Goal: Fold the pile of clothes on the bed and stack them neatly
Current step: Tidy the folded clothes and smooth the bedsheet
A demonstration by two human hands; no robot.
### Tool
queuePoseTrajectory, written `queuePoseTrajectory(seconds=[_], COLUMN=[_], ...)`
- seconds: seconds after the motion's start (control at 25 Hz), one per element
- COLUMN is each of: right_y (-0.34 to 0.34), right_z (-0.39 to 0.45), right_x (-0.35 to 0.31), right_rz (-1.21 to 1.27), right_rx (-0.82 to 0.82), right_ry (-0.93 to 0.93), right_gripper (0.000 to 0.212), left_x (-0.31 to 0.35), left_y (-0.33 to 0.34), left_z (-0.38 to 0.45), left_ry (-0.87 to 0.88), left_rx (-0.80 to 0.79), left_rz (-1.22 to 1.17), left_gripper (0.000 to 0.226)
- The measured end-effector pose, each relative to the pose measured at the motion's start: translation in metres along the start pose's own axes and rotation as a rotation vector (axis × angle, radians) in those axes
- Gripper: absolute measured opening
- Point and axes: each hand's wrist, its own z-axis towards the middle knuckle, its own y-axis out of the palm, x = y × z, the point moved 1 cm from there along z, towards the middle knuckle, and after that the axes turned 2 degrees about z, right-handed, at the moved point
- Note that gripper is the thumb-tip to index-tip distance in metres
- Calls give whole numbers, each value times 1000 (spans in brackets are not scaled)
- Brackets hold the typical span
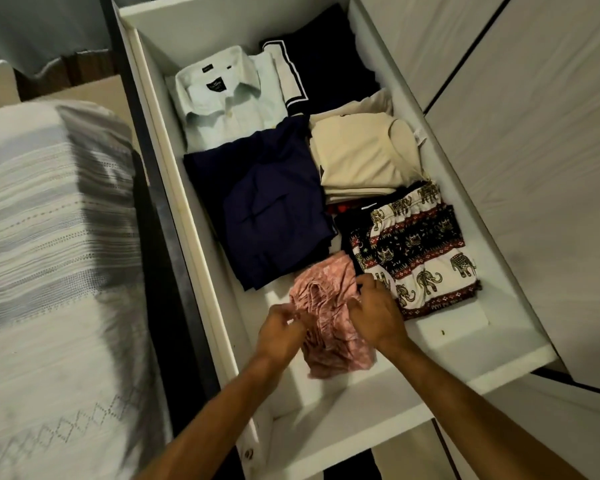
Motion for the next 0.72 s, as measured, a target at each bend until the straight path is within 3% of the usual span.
queuePoseTrajectory(seconds=[0.08, 0.16, 0.2, 0.28, 0.36, 0.48, 0.6, 0.72], right_y=[1, 9, 16, 35, 62, 100, 113, 104], right_z=[-35, -72, -89, -116, -135, -148, -156, -161], right_x=[-31, -66, -81, -109, -134, -158, -163, -153], right_rz=[15, 30, 59, 119, 101, -125, -274, -345], right_rx=[148, 267, 274, 209, 120, 41, 115, 206], right_ry=[-135, -242, -260, -303, -382, -428, -358, -312], right_gripper=[45, 55, 62, 73, 81, 99, 118, 123], left_x=[40, 65, 68, 54, 23, -15, -20, -9], left_y=[-39, -88, -112, -156, -181, -198, -213, -215], left_z=[-24, -36, -36, -27, -17, -11, -13, -5], left_ry=[413, 853, 973, 1002, 945, 921, 902, 873], left_rx=[-38, 166, 266, 317, 216, 92, -45, -206], left_rz=[176, 554, 720, 927, 1031, 1017, 1011, 1126], left_gripper=[20, 27, 35, 53, 65, 72, 90, 104])
